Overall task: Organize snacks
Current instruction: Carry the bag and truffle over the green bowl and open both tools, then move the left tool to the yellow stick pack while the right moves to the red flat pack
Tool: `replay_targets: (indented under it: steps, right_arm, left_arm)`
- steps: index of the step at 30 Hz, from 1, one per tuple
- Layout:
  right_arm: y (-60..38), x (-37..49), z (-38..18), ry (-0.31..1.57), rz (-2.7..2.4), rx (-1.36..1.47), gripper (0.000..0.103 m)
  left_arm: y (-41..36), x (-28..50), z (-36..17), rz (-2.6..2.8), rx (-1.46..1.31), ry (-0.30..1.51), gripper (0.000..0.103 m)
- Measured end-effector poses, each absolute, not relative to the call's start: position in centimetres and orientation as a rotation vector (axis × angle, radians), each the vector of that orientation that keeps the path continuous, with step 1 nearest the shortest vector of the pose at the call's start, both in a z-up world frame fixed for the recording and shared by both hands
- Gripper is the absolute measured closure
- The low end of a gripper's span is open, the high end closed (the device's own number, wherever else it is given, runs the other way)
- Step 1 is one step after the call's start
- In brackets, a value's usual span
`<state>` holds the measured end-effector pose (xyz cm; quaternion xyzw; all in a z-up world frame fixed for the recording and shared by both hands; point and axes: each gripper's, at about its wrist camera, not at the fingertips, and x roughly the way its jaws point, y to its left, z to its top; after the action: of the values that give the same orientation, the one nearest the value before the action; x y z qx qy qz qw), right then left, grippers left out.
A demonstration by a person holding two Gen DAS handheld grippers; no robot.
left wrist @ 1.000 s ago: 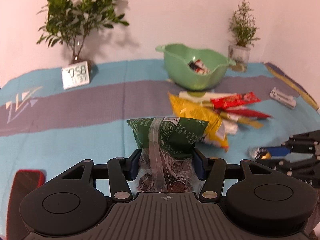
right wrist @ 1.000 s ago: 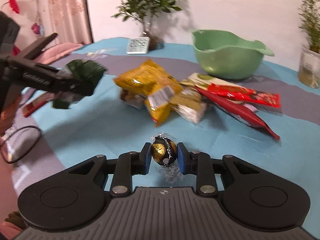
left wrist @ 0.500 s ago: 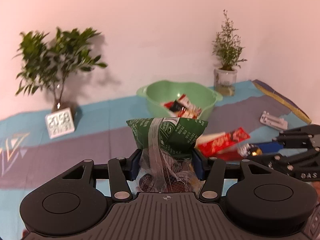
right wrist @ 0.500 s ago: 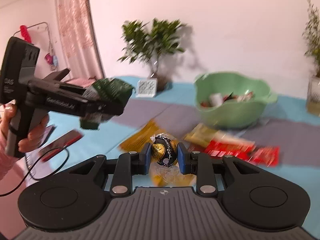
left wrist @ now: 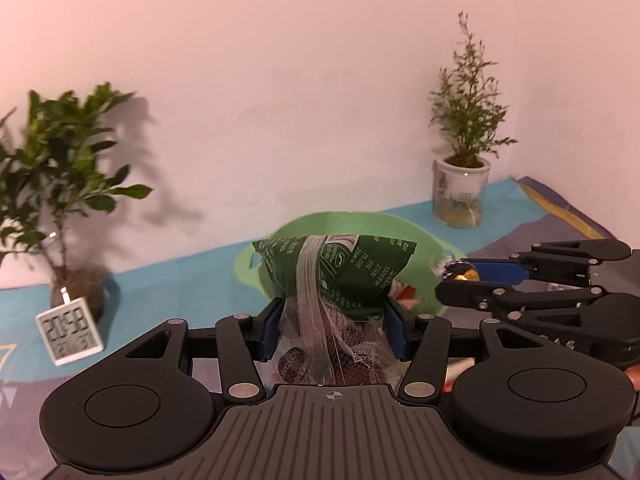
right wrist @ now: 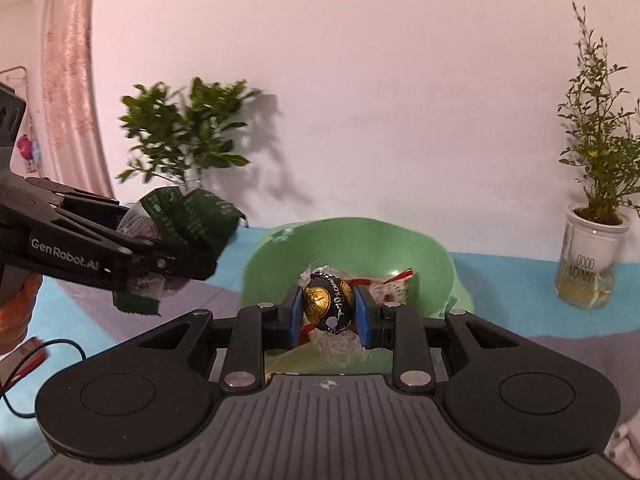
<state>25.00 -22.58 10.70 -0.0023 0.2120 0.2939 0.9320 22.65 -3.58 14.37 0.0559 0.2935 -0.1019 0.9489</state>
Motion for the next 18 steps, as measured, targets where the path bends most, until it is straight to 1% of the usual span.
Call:
replay_targets:
  steps: [7, 8, 9, 11, 12, 15, 18]
  right_arm:
    - [-20.8, 28.7, 9.0, 0.464, 0.552, -0.020, 0.070]
    - [-20.8, 28.8, 8.9, 0.465, 0.543, -0.021, 0.069]
    - [-20.8, 29.0, 8.7, 0.470, 0.537, -0.019, 0.060]
    - [-21.2, 28.6, 8.7, 0.474, 0.536, -0.001, 0.048]
    - [-21.5, 28.2, 8.7, 0.471, 0.540, 0.004, 0.046]
    - [-22.4, 26.6, 8.6, 0.462, 0.535, -0.013, 0.041]
    - [-23.7, 24.5, 8.5, 0.471, 0.537, -0.003, 0.040]
  left_arm:
    - [-4.4, 28.0, 12.9, -0.179, 0.097, 0.645, 0.000]
    - [-4.4, 28.6, 12.7, -0.157, 0.088, 0.656, 0.000]
    - [-4.4, 29.0, 12.6, -0.145, 0.079, 0.667, 0.000]
    - [-4.4, 29.1, 12.7, -0.148, 0.053, 0.671, 0.000]
    - [-4.3, 28.8, 12.9, -0.150, 0.048, 0.662, 0.000]
    - [-4.2, 26.7, 13.7, -0.160, 0.072, 0.625, 0.000]
    - [-4.2, 24.0, 14.1, -0.146, 0.112, 0.605, 0.000]
